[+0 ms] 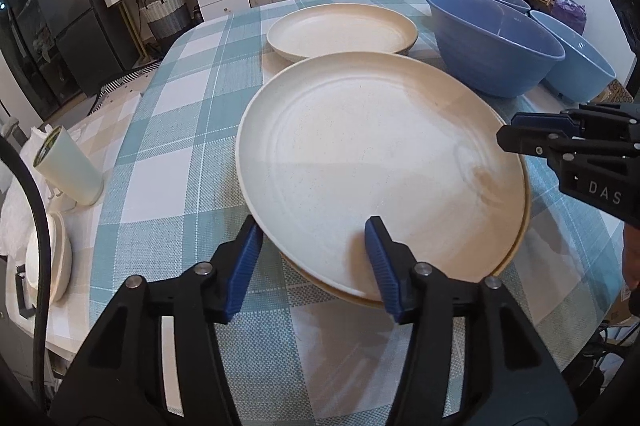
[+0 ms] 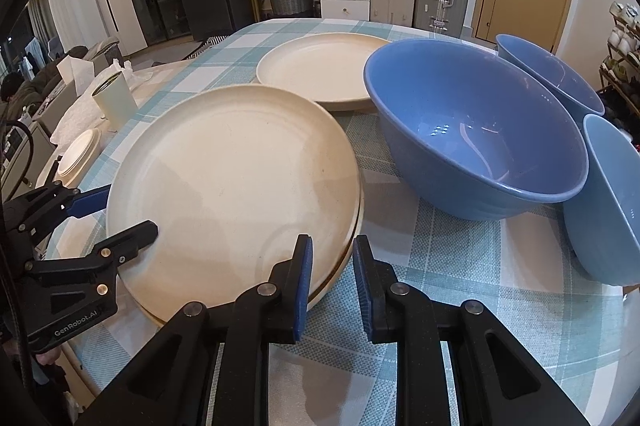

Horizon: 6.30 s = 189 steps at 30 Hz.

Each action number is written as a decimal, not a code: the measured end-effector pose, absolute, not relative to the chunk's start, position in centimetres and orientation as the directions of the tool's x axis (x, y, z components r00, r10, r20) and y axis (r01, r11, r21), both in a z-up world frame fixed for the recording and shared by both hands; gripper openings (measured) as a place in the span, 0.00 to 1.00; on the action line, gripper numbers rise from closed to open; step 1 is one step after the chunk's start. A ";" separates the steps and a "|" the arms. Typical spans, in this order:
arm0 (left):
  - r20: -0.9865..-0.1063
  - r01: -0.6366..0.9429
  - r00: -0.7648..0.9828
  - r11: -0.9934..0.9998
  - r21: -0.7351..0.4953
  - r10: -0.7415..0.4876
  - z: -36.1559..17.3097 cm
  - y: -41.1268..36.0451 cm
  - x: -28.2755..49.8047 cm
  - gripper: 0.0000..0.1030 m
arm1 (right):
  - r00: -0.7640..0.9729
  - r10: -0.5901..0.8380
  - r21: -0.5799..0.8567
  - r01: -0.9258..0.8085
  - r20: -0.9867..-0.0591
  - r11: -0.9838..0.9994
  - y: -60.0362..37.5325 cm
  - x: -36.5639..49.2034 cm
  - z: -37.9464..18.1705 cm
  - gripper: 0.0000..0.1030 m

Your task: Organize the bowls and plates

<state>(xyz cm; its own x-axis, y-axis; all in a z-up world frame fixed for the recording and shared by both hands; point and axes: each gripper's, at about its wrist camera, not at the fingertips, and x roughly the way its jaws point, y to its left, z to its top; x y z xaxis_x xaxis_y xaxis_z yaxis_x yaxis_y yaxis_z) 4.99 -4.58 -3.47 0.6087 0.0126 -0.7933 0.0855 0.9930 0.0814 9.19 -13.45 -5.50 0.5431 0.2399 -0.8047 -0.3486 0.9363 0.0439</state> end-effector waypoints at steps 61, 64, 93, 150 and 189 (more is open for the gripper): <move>-0.700 -0.120 0.714 0.987 -0.104 0.013 7.1 1.1 18.2 0.98 | 0.623 0.373 0.110 -0.418 -0.688 0.902 -17.1 23.4 8.4 0.99; -0.716 -0.131 0.698 0.985 -0.108 0.014 6.3 1.2 19.4 0.98 | 0.606 0.368 0.119 -0.411 -0.705 0.904 -17.1 25.0 7.9 0.99; -0.832 -0.170 0.554 0.977 -0.132 -0.017 -1.5 1.5 29.0 0.98 | 0.383 0.271 0.130 -0.355 -0.883 0.926 -14.3 36.8 -0.9 0.96; -0.833 -0.079 0.552 0.993 -0.089 -0.030 -1.8 -0.8 29.2 0.23 | 0.376 0.195 0.024 -0.413 -0.906 0.910 -13.0 37.9 -3.0 0.17; -0.710 -0.096 0.705 0.992 -0.078 0.012 7.1 -0.8 11.2 0.23 | 0.523 0.311 0.016 -0.493 -0.794 0.870 -11.2 22.7 5.4 0.17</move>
<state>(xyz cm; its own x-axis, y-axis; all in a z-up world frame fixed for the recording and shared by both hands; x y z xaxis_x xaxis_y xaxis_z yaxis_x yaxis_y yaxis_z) 11.18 -0.77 7.09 0.7046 0.0122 -0.7095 -0.0958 0.9923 -0.0781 22.73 -11.21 5.40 0.5228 0.3113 -0.7936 -0.4934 0.8696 0.0161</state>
